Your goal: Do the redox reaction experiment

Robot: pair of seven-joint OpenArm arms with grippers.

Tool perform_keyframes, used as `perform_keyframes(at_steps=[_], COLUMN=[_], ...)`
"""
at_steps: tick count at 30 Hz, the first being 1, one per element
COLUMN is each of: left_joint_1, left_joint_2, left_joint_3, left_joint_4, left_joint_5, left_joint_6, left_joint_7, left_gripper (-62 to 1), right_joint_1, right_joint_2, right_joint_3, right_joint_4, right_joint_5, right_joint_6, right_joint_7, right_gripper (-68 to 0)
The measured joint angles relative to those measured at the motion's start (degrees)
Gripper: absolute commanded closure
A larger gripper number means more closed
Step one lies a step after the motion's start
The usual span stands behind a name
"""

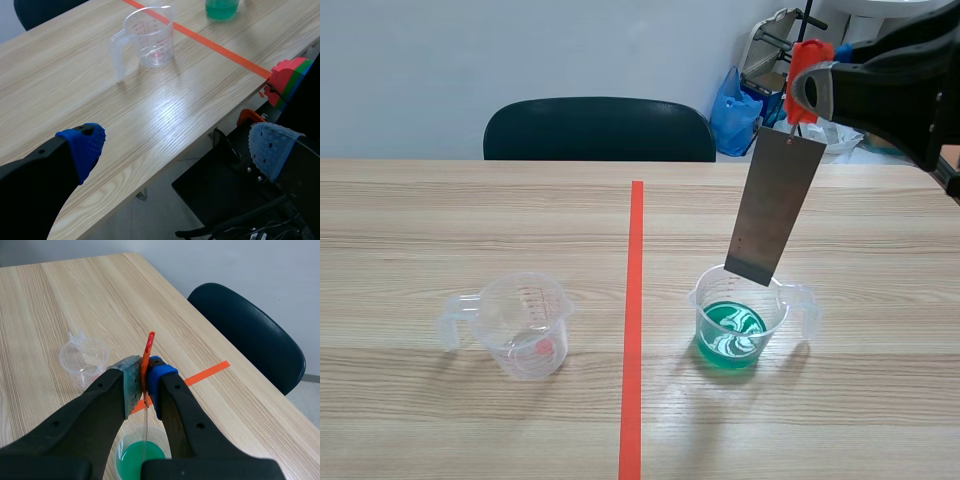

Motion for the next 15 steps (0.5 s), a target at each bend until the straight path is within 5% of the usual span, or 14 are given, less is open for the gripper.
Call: perform_keyframes(at_steps=[15], left_joint_1=[0.0], left_joint_2=[0.0], left_joint_3=[0.0], left_joint_4=[0.0], left_joint_5=[0.0], left_joint_6=[-0.4], left_joint_7=[0.0], left_gripper=[-61.9], right_joint_1=[0.0], right_joint_2=[0.0], right_joint_3=[0.0], right_joint_4=[0.0], right_joint_5=[0.0], right_joint_6=[0.0], right_joint_7=[0.0], right_gripper=[-0.6])
